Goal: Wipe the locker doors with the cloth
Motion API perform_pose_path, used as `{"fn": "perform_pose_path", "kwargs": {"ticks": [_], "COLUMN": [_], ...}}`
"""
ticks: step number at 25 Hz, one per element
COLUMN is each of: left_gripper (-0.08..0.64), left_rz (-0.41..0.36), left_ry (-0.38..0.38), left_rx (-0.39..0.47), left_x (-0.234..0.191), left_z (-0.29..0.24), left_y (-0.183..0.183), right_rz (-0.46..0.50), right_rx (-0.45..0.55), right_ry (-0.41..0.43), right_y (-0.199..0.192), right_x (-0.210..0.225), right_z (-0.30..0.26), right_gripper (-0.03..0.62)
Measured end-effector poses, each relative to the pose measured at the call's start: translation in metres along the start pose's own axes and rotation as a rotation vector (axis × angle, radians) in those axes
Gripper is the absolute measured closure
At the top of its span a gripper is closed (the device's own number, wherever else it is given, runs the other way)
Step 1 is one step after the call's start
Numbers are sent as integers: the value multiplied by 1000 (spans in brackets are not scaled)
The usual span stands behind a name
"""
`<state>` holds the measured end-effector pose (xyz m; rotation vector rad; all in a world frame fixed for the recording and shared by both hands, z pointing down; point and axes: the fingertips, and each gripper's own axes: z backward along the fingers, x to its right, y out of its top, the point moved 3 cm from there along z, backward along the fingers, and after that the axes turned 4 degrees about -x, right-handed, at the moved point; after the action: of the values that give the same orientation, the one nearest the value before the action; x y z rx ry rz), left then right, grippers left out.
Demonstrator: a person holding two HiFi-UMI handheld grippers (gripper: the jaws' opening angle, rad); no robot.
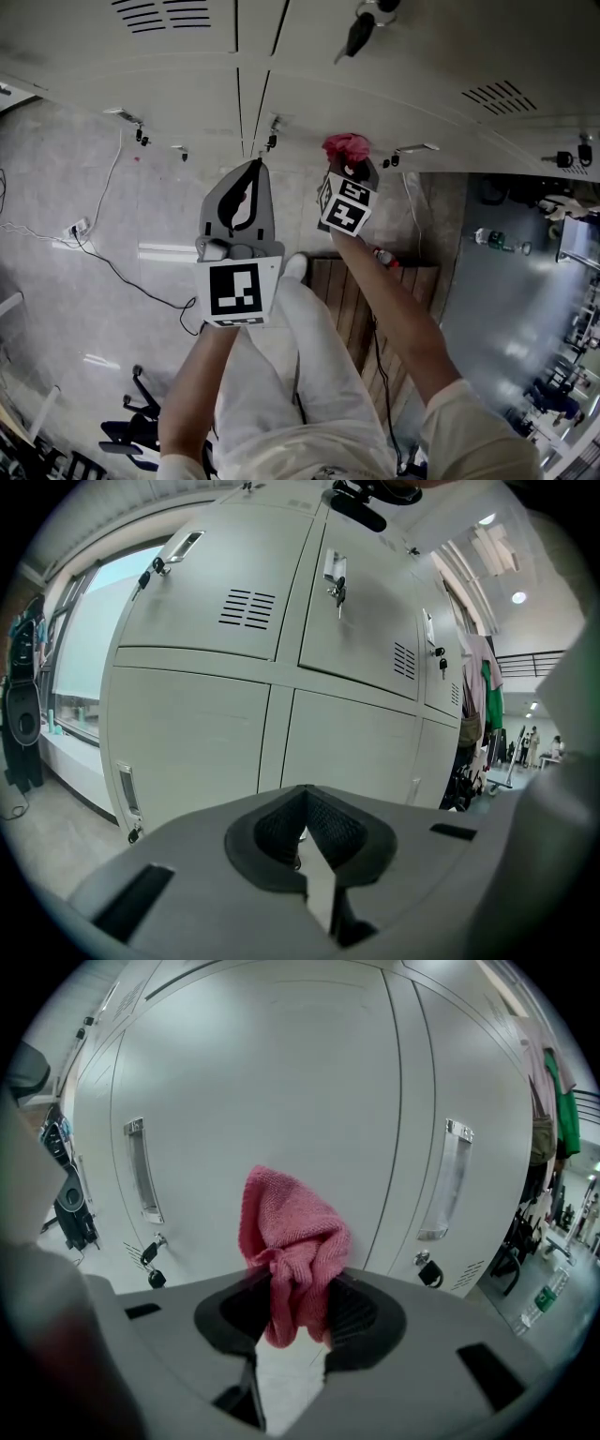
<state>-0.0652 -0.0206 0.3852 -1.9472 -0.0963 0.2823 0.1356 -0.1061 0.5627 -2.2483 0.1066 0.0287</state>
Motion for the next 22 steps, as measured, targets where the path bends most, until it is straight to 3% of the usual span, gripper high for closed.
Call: {"fn": "perform_pose_path", "kwargs": {"ticks": [22], "left_gripper": [557], "left_rz": [6], "left_ry": [5], "left_rx": [-7], "left_x": [-51], "left_z": [27], "left_y": [-13], "right_rz": [19], "right_rx": [11], "right_ry": [53], "right_y": [1], "right_x": [-80], "right_z": [0], "right_gripper": [445]}}
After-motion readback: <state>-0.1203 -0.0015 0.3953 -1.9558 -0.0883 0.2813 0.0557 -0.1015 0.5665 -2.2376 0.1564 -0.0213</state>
